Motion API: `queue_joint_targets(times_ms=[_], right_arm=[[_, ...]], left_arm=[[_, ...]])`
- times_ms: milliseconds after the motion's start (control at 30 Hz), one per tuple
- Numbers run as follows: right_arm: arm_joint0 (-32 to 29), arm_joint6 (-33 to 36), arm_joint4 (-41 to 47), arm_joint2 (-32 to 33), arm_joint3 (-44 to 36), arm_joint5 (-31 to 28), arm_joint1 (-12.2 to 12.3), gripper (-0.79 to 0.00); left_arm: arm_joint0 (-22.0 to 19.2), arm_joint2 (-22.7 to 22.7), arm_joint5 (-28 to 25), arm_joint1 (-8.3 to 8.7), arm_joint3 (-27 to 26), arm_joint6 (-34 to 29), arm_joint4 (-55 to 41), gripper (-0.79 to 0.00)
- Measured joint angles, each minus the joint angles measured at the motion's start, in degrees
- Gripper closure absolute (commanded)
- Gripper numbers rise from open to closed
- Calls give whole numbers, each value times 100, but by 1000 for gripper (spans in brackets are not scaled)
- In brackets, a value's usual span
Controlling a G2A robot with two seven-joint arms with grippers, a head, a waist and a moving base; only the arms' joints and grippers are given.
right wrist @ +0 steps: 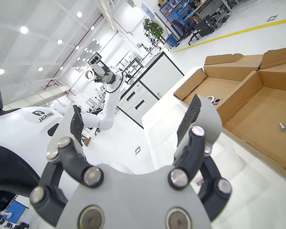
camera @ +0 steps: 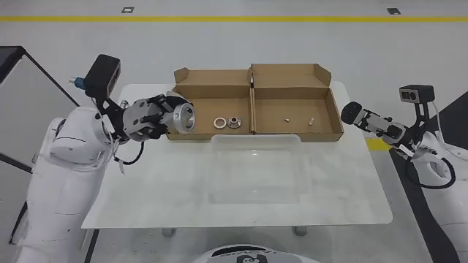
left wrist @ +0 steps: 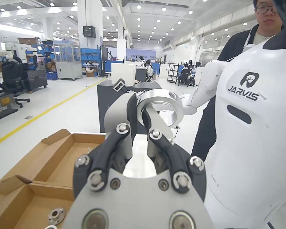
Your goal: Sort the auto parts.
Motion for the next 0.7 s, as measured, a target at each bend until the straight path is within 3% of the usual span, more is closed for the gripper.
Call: queue_joint_targets(times_ms=[167, 400, 700], right_arm=[[0, 0, 0, 0, 0, 0, 0, -785], [0, 0, 0, 0, 0, 0, 0, -785], [0, 0, 0, 0, 0, 0, 0, -785]], left_arm=[[-691, 421, 202, 4, 574, -190, 307, 0], [-1930, 1144, 1185, -45, 1393, -859, 1338, 0], [-2866, 2254, 2181, -188, 2227, -1425, 3117, 0]])
